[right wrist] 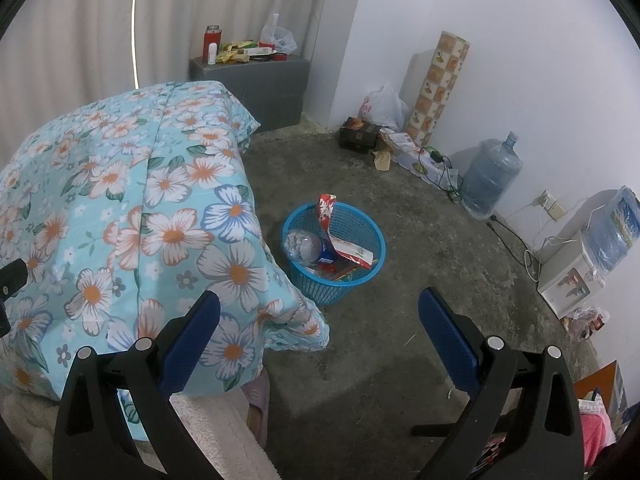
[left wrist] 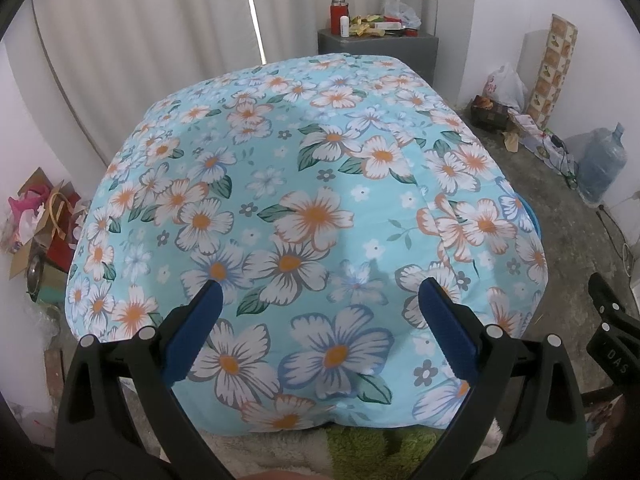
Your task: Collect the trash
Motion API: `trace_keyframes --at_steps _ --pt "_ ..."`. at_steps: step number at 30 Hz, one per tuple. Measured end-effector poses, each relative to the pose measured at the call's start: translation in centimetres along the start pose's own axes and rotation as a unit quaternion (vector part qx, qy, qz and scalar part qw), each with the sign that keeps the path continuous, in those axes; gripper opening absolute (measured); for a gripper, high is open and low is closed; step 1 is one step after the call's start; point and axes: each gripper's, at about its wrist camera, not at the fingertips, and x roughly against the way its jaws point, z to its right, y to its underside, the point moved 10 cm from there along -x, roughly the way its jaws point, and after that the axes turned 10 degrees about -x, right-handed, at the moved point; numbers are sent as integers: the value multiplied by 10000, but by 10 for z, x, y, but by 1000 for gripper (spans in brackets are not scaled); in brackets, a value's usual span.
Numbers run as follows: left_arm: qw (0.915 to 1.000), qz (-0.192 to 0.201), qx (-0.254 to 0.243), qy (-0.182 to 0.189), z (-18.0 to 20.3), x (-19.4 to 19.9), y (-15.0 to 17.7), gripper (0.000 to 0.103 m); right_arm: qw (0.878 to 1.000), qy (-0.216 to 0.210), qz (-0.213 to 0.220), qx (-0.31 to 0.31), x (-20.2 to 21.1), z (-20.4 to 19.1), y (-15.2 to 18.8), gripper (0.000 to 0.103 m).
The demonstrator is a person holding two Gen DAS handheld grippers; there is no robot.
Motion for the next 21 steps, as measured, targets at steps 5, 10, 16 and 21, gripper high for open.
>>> trace_keyframes --at_steps 5,10,16,21 --pt "10000 -1 -8 -2 0 0 0 94 10000 -1 -1 -2 0 0 0 96" --pt "10000 -1 -9 -1 -1 -1 0 94 10000 -2 -1 -5 0 -1 0 96" --pt "10000 0 -17 1 -1 -1 0 94 10000 -5 1 -2 0 -1 0 96" --pt "10000 5 -6 -5 -2 -1 0 94 10000 -3 -4 -10 0 -1 0 96"
